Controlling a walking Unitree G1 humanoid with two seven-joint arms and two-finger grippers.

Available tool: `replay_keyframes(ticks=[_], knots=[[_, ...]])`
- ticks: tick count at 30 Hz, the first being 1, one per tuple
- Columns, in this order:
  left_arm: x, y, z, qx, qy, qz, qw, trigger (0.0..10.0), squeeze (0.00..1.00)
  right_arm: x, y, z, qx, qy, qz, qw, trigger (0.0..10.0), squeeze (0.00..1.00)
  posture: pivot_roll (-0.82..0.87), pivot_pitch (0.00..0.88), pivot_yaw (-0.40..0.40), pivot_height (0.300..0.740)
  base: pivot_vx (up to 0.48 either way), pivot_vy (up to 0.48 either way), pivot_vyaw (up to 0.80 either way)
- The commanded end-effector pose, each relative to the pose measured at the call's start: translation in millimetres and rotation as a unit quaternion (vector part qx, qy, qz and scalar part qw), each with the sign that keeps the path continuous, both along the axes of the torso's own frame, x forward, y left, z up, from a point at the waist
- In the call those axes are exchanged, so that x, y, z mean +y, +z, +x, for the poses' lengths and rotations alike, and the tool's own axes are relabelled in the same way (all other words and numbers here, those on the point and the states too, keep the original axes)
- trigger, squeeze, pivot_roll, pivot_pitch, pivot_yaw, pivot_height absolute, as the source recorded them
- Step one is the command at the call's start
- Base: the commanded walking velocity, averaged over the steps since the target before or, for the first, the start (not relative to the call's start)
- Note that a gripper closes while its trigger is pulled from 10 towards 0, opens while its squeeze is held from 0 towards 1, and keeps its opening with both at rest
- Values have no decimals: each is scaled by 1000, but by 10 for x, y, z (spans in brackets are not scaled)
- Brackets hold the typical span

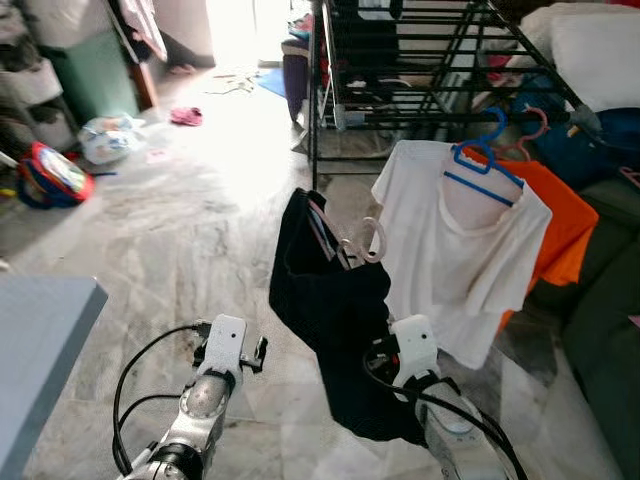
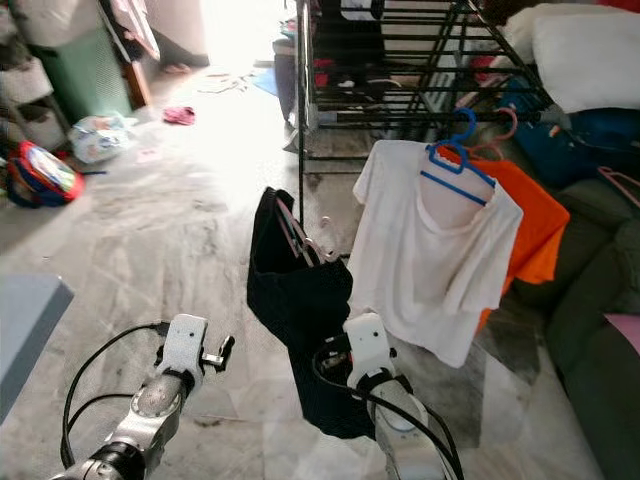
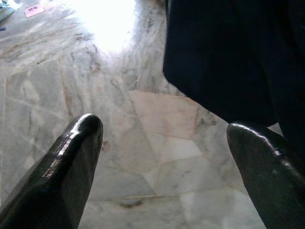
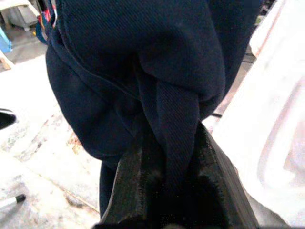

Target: Hang hanger

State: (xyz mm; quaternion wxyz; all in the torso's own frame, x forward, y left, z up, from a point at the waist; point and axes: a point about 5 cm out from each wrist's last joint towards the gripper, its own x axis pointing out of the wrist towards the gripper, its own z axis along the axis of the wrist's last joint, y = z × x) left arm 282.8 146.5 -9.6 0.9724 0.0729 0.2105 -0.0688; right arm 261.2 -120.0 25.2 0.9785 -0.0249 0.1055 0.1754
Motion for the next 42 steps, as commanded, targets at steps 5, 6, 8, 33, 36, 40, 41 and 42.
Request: replay_keyframes(ticks=[5,6,8,33,36,40,41,42], knots=[[-31,15,30,4,-22,14,1000,10000,0,-42,3,6,-13,-2,-7,1000,10000,0,38,0,-26,740,0,-417,0],[-31,15,30,4,-22,14,1000,10000,0,-42,3,6,-13,-2,-7,1000,10000,0,38,0,-26,740,0,-416,0],[-13,34,52,0,-13,17,1000,10000,0,-65,1,32,-8,1,-4,1000,10000,0,69,0,-45,740,0,-418,0],[71,102,127,-11,26,20,999,10000,0,-67,137,73,-41,38,-8,998,10000,0,16,49,-30,740,0,-255,591],[87,119,140,-16,36,15,999,10000,0,-112,153,86,-44,33,-10,998,10000,0,14,66,-32,740,0,0,800],[111,123,145,-15,50,3,999,10000,0,-143,147,87,-41,25,-7,999,10000,0,23,79,-27,740,0,0,0],[118,124,146,-15,52,3,999,10000,0,-143,139,85,-39,23,-5,999,10000,0,22,83,-22,740,0,0,0],[121,125,146,-15,52,3,999,10000,0,-140,139,84,-40,23,-5,999,10000,0,20,84,-19,740,0,0,0]])
